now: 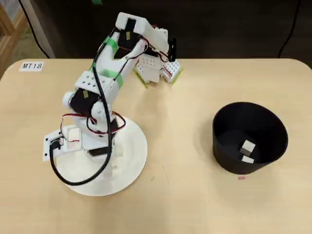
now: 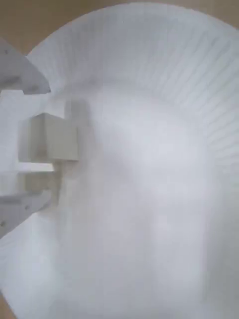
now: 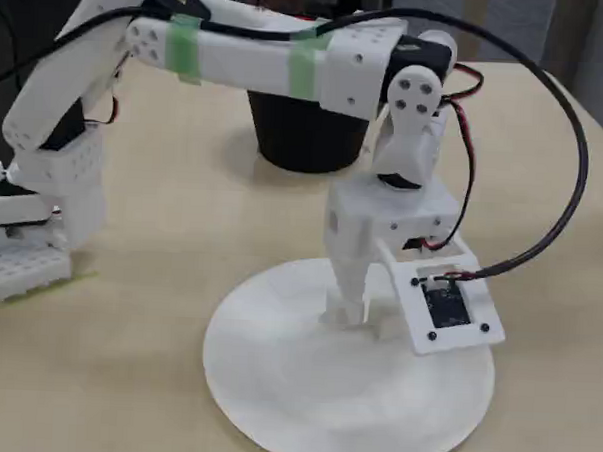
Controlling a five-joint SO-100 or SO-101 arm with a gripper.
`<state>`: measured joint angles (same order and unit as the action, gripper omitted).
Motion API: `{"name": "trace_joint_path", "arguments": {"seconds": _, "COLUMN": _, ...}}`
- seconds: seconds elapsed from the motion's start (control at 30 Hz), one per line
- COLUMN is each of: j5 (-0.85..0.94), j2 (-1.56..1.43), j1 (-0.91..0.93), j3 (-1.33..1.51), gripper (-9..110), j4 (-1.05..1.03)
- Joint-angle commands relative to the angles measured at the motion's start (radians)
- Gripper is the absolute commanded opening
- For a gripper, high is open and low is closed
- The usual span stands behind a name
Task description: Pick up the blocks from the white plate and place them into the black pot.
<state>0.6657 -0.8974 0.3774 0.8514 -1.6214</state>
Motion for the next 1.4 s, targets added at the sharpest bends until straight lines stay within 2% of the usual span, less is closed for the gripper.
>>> {"name": "trace_joint_path", "arguments": {"seconds": 0.0, "j5": -0.026, "j2": 0.005, "j1": -0.002, "j3": -0.063, "gripper": 20, "j4": -0.006}}
{"name": "trace_joint_path", "arguments": {"seconds": 0.17, "j5": -0.071, "j2": 0.055, "j1": -0.023, "j3": -0.123, "gripper": -2, "j4": -0.006}}
{"name": "trace_joint_path", "arguments": {"seconds": 0.57, "j5": -0.112, "j2": 0.015, "j1": -0.014, "j3": -0.175, "gripper": -2, "j4": -0.008}}
{"name": "trace_joint_path", "arguments": {"seconds": 0.73, "j5": -0.241, "j2": -0.158, "j1": 0.057, "j3": -0.186, "gripper": -2, "j4": -0.008}}
{"name": "trace_joint_path", "arguments": {"seconds": 0.83, "j5": -0.341, "j2": -0.302, "j1": 0.023, "j3": -0.186, "gripper": -2, "j4": -0.008}}
{"name": "trace_joint_path", "arguments": {"seconds": 0.97, "j5": -0.520, "j2": -0.491, "j1": -0.166, "j3": -0.186, "gripper": -2, "j4": -0.008}}
{"name": "trace_joint_path", "arguments": {"seconds": 1.13, "j5": -0.738, "j2": -0.620, "j1": -0.529, "j3": -0.186, "gripper": -2, "j4": -0.002}}
{"name": "trace_joint_path", "arguments": {"seconds": 1.37, "j5": -0.850, "j2": -0.560, "j1": -0.980, "j3": -0.164, "gripper": -2, "j4": -0.005}}
